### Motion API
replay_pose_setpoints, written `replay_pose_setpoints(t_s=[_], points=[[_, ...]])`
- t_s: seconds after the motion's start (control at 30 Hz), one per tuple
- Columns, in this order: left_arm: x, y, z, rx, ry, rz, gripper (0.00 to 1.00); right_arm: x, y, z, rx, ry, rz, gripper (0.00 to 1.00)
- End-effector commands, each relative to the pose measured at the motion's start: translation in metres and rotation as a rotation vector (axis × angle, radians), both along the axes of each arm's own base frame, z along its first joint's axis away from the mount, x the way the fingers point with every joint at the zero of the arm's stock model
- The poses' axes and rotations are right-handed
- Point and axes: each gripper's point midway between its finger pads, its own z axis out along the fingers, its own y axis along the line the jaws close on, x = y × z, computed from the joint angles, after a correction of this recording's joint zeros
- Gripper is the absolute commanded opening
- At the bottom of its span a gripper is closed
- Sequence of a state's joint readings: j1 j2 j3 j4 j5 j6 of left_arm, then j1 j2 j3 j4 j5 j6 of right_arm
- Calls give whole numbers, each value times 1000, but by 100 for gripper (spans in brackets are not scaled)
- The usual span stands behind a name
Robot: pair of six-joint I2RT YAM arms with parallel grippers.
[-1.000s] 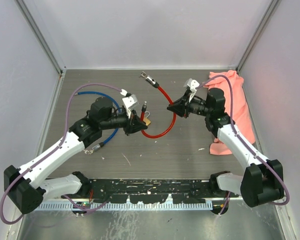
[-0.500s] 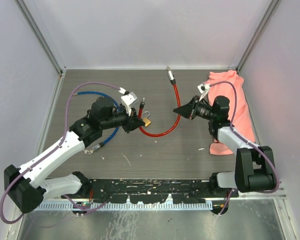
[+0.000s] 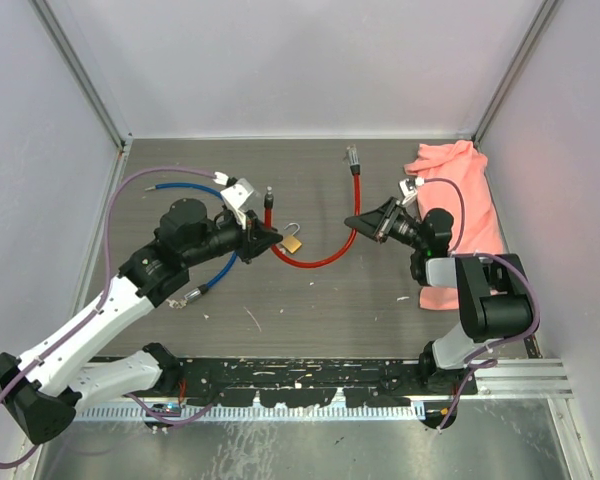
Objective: Lock with the key
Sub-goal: Adjust the lock.
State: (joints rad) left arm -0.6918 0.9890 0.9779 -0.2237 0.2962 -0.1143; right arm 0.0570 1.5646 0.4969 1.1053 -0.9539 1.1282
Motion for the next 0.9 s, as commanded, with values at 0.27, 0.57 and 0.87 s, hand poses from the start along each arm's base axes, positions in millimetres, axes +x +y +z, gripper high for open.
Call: replay_pose_setpoints(t_s=[0.27,0.57,0.87], points=[[-9,-11,-3,-111,58,-34,0,-29,-1,126,211,-371,84,6],[-7,-16,-3,-124,66,-40,0,-32,7,144,232,-419,126,13],[-5,-15,-6,-124,78,-26,0,-40,8,155,214,-475,151,20]])
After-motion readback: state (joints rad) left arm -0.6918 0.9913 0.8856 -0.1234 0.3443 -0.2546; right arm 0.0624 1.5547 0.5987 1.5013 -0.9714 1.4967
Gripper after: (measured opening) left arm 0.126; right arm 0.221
